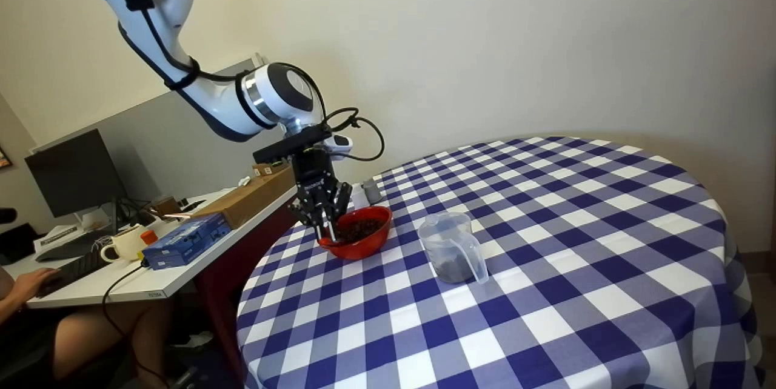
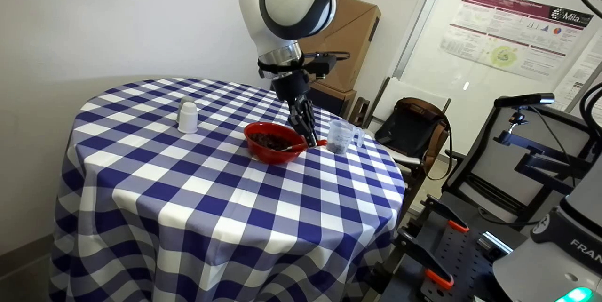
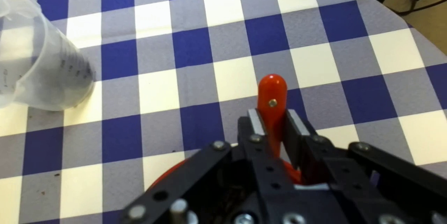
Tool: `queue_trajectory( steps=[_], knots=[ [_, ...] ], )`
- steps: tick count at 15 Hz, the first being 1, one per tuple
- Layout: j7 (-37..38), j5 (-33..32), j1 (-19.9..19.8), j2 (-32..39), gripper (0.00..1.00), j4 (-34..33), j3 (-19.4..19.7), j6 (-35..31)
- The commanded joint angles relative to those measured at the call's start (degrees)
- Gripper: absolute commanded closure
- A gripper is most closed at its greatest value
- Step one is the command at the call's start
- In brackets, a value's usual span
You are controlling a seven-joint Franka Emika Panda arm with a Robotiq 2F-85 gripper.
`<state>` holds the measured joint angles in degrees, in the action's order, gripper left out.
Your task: Use the spoon to place some of the contents from the red bowl into the clear jug
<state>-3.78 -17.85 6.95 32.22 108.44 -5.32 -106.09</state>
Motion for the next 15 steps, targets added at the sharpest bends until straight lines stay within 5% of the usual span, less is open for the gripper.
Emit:
queue_trajectory(
  steps=[1, 15],
  knots=[
    [-1.27, 3.41, -0.66, -5.65, 0.95, 5.51, -0.95, -3.33],
    [-2.24, 7.96, -3.02, -13.35, 0.95, 13.67, -0.01, -8.65]
  ],
)
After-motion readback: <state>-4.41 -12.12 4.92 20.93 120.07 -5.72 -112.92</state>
